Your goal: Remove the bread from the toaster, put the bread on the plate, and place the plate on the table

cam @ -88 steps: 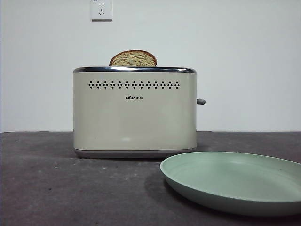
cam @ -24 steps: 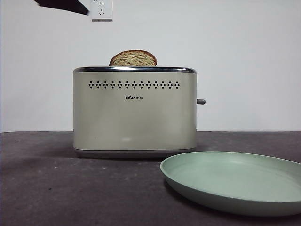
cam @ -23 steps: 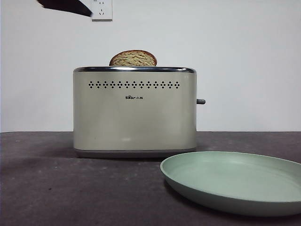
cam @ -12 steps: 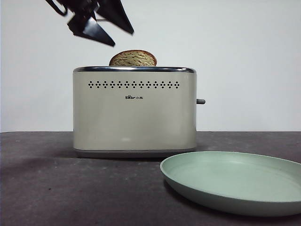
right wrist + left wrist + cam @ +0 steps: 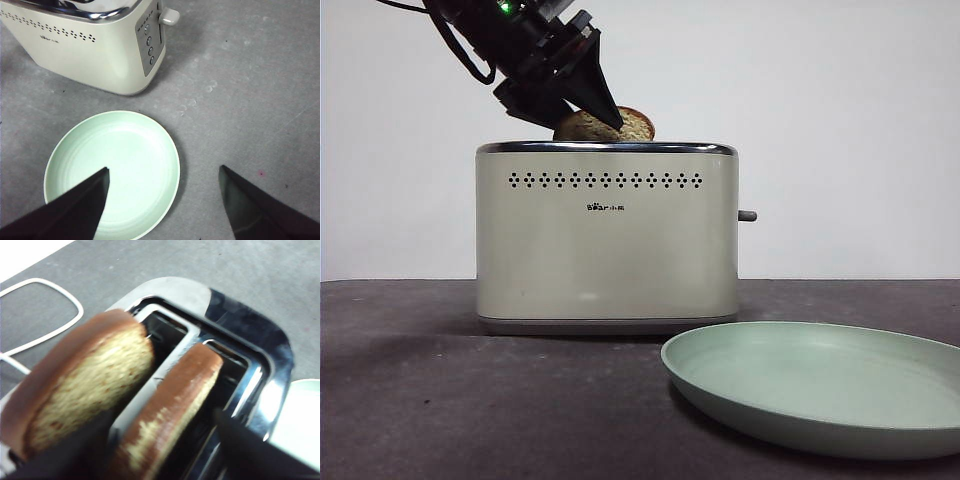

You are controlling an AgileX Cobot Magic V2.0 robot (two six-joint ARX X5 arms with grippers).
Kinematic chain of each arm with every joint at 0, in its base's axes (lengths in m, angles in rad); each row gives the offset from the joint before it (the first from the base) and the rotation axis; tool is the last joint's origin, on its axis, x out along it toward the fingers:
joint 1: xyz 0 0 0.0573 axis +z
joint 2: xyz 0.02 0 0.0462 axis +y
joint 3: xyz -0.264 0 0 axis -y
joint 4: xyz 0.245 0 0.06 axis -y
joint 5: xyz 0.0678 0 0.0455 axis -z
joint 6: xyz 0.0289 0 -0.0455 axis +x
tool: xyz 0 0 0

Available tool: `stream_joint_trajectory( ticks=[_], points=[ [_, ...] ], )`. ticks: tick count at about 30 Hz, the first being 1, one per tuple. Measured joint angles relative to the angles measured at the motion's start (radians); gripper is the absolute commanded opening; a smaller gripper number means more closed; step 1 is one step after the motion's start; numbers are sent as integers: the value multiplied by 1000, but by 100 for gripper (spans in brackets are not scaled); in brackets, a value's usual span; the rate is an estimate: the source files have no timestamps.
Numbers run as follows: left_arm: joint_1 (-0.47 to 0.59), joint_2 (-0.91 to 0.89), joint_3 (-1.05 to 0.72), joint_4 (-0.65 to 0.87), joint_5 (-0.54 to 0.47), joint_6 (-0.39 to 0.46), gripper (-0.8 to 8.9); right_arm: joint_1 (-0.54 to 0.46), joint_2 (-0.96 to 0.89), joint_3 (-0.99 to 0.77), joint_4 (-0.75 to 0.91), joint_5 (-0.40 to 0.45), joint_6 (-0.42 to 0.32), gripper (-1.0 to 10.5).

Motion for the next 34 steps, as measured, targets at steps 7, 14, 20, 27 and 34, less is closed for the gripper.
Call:
stream_joint_trajectory(
  ticks=[7, 14, 20, 27, 34],
  points=[
    [-1, 0, 2, -6, 1, 6, 3, 0, 0, 0, 0, 0, 0, 355],
    [-1, -42, 27, -33, 0, 6, 3, 0, 0, 0, 0, 0, 0, 355],
    [-1, -236, 92, -55, -1, -11, 3, 0, 10, 0, 0, 0, 0, 355],
    [0, -424, 92, -218, -1, -51, 4, 0, 104, 0, 18, 0, 0, 346],
    [0, -557, 87, -386, 0, -65, 4, 0, 228, 0, 57, 0, 0, 346]
  ],
)
